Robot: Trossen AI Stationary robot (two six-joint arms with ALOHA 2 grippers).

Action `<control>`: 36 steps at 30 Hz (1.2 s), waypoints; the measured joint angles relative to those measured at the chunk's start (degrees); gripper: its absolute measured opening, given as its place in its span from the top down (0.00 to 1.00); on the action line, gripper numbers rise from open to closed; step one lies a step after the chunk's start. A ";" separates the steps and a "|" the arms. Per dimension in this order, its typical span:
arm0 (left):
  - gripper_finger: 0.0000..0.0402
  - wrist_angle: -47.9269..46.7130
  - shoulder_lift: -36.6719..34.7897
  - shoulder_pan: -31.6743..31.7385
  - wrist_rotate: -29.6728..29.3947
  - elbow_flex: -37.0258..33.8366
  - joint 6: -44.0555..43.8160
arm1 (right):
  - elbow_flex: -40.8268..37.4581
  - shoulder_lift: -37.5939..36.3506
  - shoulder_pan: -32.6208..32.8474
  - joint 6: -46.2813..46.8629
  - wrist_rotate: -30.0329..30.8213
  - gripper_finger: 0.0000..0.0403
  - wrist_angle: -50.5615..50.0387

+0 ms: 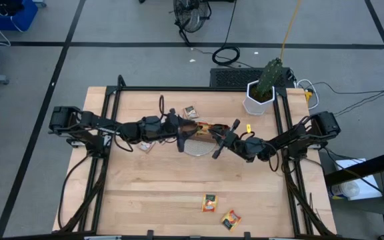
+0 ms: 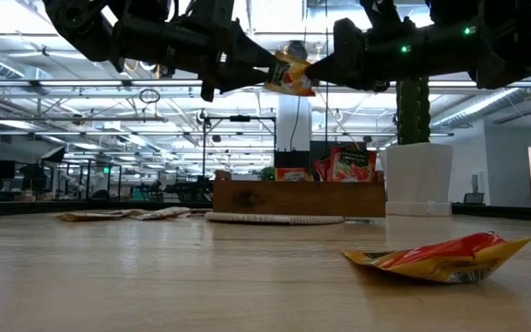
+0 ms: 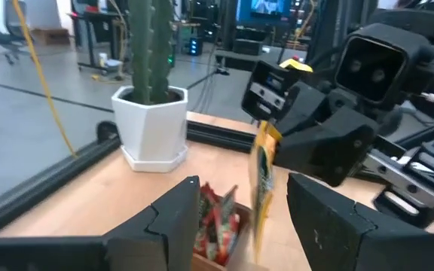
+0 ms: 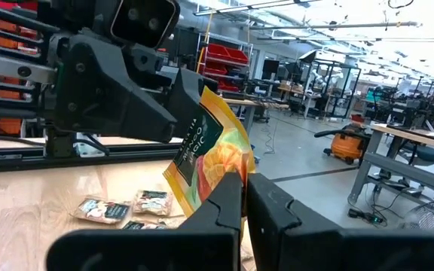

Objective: Pick & Place Tea
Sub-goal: Put the orange tea bag into the middle section of the wood organizer

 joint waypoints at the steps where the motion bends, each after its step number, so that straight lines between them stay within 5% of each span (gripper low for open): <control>1: 0.50 -0.02 0.00 0.07 0.48 0.00 -0.39 | 0.00 0.00 0.00 0.00 0.00 1.00 0.13; 36: 0.50 2.67 2.86 2.03 4.08 0.46 -2.30 | 0.04 0.00 0.00 -0.64 -0.04 1.00 0.17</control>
